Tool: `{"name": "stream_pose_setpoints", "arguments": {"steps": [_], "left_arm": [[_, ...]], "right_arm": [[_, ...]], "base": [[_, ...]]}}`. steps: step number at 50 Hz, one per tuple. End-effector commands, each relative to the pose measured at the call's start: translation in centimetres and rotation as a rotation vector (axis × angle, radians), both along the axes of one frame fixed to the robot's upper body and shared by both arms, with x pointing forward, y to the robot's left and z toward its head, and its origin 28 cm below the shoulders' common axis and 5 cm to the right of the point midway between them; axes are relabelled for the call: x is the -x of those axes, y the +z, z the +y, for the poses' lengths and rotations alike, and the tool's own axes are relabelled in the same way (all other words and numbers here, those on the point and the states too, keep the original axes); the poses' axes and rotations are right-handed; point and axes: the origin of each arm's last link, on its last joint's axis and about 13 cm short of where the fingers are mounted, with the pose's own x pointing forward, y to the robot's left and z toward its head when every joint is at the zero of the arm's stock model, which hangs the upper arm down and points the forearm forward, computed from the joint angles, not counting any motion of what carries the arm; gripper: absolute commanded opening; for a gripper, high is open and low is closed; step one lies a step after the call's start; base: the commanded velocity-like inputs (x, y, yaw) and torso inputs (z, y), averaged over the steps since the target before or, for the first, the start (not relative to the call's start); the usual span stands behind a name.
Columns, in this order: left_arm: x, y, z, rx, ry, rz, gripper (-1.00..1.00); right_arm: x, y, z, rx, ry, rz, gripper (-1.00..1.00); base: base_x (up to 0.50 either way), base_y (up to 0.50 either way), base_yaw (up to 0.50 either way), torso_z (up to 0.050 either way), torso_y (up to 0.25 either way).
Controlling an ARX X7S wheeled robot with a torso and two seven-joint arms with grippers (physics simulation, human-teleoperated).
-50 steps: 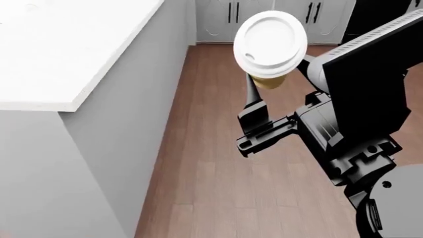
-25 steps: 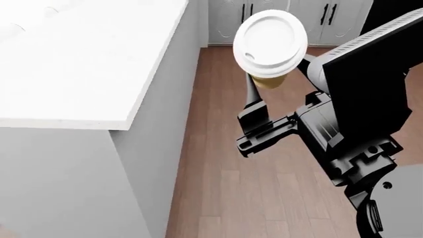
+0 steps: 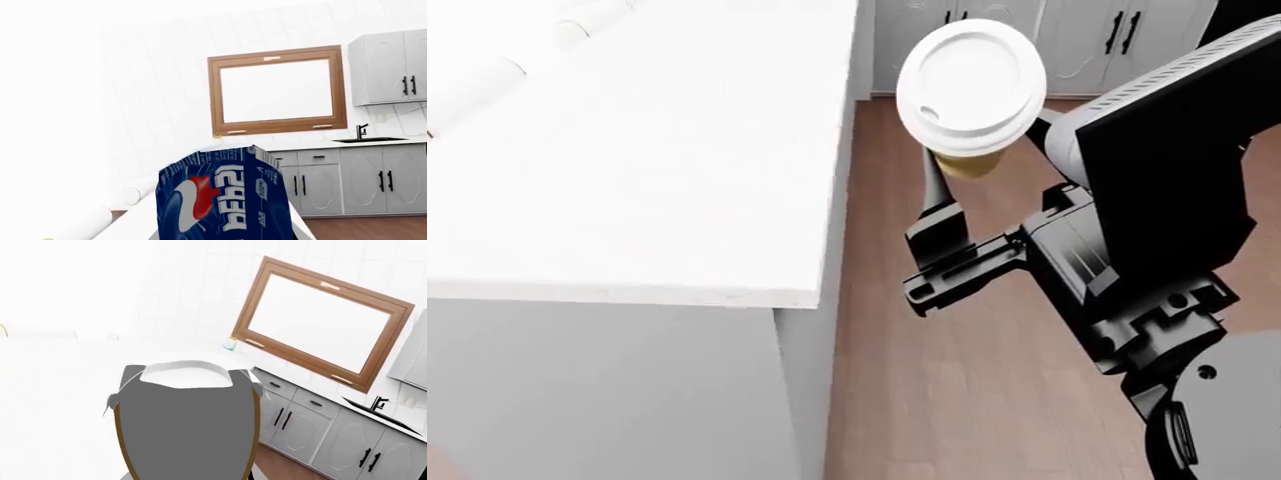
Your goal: Move the drinks to the dining counter.
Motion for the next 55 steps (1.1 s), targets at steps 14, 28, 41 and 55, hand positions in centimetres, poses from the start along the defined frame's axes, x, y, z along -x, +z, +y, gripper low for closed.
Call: {"name": "stream_pose_setpoints", "arguments": {"steps": [14,28,41,55], "left_arm": [[0.03,0.04,0.02,0.008,0.002,-0.005,-1.00],[0.00,0.05,0.04,0.008,0.004,-0.006,-1.00],[0.04,0.12,0.02,0.007,0.003,-0.008,-1.00],[-0.33,0.00,-0.20,0.006,-0.007,-0.003,-1.00]], "right_arm": [[0.05,0.08,-0.07,-0.005,0.007,-0.007,-1.00],[0.07,0.05,-0.12,-0.007,0.002,-0.012,-1.00],[-0.04,0.24,-0.04,-0.014,0.010,-0.014,-1.00],[-0.16,0.66,-0.16,-0.074,0.002,-0.014,-1.00]], "base": [[-0.51,0.21,0.00,0.001,0.001],[-0.51,0.31,0.00,0.000,0.001],[-0.51,0.32,0.00,0.000,0.002],[-0.08,0.07,0.00,0.000,0.001]]}}
